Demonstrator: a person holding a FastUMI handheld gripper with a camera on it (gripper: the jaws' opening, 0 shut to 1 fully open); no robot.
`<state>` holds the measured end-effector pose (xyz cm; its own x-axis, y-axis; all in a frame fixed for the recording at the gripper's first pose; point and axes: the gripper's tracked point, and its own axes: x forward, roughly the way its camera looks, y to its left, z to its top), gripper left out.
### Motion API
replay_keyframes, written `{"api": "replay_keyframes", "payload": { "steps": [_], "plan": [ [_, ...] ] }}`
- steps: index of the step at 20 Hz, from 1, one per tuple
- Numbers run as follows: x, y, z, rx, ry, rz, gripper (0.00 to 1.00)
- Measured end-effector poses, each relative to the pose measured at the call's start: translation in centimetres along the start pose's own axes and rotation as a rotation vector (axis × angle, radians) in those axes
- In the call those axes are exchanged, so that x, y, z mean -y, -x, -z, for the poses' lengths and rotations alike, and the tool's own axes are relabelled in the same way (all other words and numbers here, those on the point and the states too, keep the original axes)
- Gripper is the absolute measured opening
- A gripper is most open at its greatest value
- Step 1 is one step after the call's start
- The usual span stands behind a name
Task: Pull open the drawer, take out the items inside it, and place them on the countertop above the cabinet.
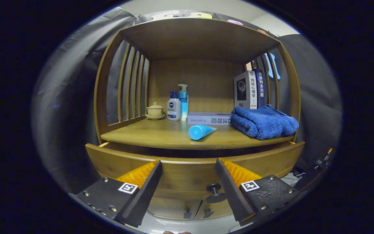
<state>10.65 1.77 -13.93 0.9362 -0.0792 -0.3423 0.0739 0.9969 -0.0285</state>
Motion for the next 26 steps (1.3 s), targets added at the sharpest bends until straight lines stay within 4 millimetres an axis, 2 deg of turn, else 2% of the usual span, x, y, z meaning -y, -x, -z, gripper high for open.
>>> {"api": "replay_keyframes", "payload": {
  "steps": [8,15,22,26],
  "plan": [
    [0.0,-1.2,-0.2,0.020,-0.029,0.001,0.99],
    [-0.3,-3.5,-0.4,0.005,-0.037,0.012,1.00],
    [-0.1,-3.4,-0.5,0.022,-0.050,0.006,0.99],
    [-1.1,-3.3,-0.4,0.030,-0.042,-0.014,1.00]
  ]
}}
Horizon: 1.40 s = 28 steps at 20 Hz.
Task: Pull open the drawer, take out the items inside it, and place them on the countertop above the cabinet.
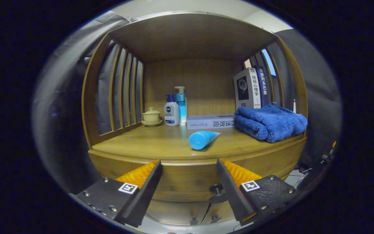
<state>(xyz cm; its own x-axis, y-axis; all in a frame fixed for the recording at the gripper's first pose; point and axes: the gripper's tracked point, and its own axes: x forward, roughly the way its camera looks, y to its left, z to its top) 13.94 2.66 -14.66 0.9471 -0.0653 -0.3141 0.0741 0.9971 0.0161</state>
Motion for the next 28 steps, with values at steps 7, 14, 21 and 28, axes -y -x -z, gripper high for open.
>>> {"api": "replay_keyframes", "payload": {
  "steps": [7,14,21,28],
  "plan": [
    [-4.3,2.0,-1.2,0.050,0.005,-0.098,1.00],
    [-1.4,7.1,-5.4,0.224,-0.026,0.031,1.00],
    [6.7,13.4,-9.1,0.363,0.037,0.388,0.99],
    [9.6,15.8,-8.3,0.381,-0.019,0.511,0.99]
  ]
}}
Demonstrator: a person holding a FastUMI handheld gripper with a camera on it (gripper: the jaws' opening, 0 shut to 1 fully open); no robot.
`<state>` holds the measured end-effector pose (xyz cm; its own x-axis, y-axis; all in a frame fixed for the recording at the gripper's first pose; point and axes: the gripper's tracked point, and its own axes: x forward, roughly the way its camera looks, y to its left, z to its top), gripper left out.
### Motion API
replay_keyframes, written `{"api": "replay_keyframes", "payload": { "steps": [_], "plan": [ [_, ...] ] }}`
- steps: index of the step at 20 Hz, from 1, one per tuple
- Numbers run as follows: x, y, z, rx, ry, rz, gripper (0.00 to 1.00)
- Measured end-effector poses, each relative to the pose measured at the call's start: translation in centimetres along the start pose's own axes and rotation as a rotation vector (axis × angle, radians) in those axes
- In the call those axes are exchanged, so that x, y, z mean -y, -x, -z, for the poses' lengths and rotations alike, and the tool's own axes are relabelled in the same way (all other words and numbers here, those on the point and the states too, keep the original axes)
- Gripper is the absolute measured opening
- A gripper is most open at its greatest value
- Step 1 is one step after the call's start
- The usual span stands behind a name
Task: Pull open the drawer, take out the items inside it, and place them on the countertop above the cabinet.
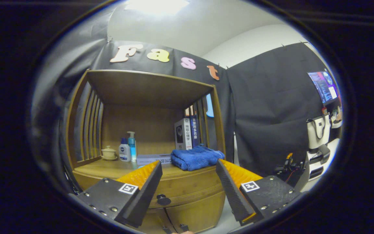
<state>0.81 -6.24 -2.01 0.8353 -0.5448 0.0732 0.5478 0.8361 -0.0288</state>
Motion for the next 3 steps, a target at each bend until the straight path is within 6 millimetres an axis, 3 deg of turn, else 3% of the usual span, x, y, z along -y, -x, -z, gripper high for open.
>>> {"api": "replay_keyframes", "payload": {
  "steps": [3],
  "plan": [
    [0.32,0.17,0.09,-0.002,-0.027,0.010,1.00]
  ]
}}
